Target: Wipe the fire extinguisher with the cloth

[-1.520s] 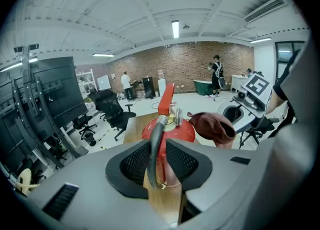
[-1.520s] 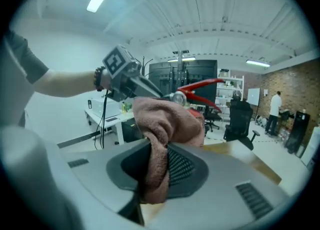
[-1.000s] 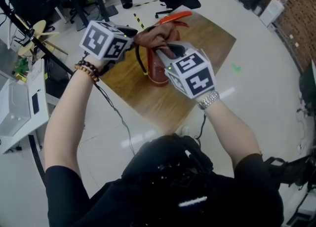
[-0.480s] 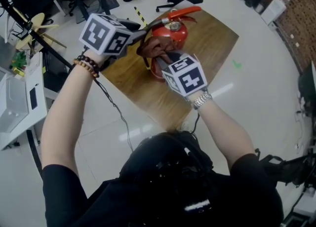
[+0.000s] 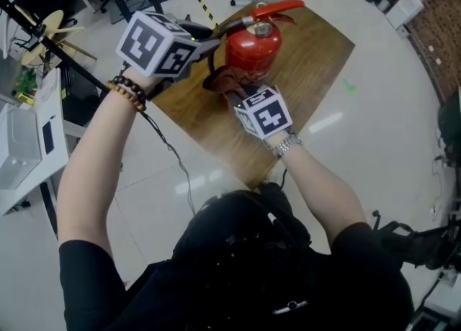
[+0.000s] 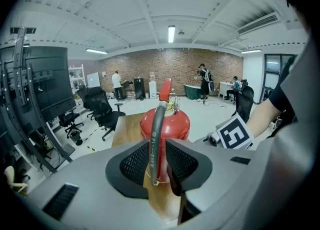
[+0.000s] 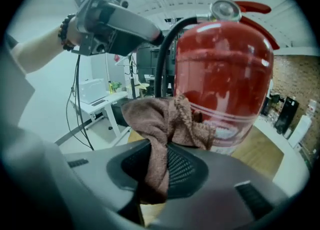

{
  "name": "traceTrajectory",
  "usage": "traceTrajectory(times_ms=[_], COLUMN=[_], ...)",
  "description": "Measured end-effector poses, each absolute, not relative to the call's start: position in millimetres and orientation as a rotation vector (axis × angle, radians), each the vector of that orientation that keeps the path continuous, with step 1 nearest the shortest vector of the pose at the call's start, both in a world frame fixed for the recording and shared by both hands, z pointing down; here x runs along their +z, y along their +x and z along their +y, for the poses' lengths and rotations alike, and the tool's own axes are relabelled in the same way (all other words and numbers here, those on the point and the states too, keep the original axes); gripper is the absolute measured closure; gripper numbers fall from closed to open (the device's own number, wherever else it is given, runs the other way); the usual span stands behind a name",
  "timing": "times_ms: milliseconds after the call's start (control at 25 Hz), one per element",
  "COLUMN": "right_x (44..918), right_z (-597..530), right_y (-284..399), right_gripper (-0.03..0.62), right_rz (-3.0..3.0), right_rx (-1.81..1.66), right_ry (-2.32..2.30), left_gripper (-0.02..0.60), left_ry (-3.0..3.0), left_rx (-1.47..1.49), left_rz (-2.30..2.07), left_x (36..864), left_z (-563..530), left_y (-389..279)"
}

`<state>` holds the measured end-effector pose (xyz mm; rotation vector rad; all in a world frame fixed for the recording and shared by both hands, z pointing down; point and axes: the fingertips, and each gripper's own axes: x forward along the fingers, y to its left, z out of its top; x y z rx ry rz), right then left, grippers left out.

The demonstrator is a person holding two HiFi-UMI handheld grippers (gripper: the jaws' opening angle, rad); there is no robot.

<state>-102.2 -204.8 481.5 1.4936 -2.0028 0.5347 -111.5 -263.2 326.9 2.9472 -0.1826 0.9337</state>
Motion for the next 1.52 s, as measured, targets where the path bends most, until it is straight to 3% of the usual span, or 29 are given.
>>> traceTrajectory(times_ms=[880, 1520], right_x=[631, 684], right_z=[-200, -200], right_y=[-97, -98], right_gripper=[0.507, 0.507], right_rz=[-1.826, -1.764], right_rx=[0.798, 0.831], right_ry=[1.457, 1.408], left_gripper=[0.488, 0.489], left_ry=[2.912, 2.903], left_rx=[0.953, 0.942], left_rz=[-0.169, -0.194], left_x=[348, 348], left_z=[-260, -262], left_y=[-117, -116])
